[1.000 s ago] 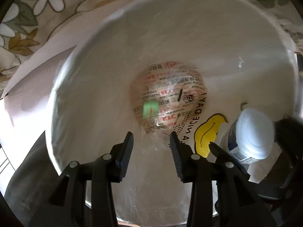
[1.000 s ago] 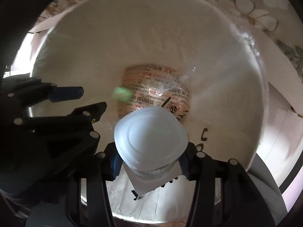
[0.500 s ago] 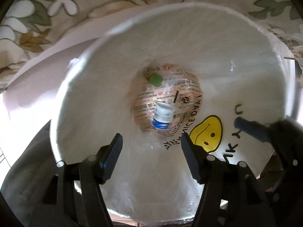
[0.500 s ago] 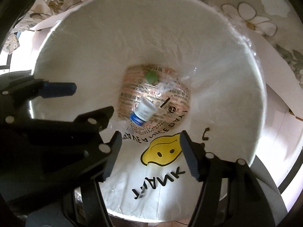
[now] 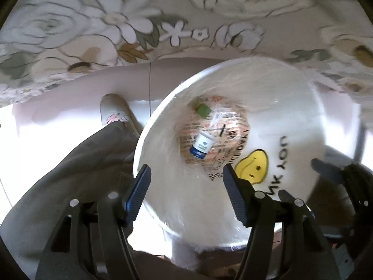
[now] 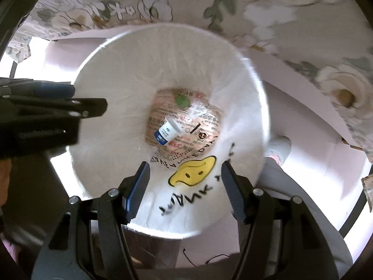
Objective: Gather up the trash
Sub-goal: 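Move both open tools back toward the items on the bed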
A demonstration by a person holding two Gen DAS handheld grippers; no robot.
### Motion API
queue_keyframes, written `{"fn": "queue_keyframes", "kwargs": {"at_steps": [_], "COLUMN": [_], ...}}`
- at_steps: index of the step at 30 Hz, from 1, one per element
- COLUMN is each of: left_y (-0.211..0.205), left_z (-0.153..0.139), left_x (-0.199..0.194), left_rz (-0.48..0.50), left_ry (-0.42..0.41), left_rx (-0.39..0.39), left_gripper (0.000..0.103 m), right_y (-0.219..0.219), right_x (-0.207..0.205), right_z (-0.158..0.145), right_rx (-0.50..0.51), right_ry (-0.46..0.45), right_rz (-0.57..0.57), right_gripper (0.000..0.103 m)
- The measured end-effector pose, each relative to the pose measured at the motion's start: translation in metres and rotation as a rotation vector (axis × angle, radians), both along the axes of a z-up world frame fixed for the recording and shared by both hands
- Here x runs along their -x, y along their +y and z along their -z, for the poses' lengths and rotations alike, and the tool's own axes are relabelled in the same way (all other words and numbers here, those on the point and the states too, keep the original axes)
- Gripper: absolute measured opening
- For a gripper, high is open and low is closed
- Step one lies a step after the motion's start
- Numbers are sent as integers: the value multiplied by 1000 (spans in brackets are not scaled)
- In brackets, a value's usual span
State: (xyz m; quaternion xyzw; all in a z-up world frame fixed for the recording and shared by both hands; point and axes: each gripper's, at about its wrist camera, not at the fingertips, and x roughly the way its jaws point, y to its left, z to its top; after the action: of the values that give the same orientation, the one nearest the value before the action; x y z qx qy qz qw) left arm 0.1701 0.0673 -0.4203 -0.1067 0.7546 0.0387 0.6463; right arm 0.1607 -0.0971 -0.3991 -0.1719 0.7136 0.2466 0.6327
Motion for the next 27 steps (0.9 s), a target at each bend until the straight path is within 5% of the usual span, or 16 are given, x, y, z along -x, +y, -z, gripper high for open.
{"fn": "queue_keyframes", "kwargs": {"at_steps": [12, 22, 27], "left_y": [-7, -9, -11], "left_z": [-144, -257, -306], "left_x": [23, 0, -21], "left_rz": [34, 31, 54], "left_ry": [-280, -474, -559], "left_rx": [73, 113, 73], "left_gripper": [66, 67, 76], "right_y": [-41, -52, -56], "right_x": [3, -15, -32], "right_z": [-135, -266, -316], "right_rx": [-128, -249, -283], "right_ry": [-207, -458, -561], "right_rz": [5, 2, -20], "right_gripper": [64, 64, 64]}}
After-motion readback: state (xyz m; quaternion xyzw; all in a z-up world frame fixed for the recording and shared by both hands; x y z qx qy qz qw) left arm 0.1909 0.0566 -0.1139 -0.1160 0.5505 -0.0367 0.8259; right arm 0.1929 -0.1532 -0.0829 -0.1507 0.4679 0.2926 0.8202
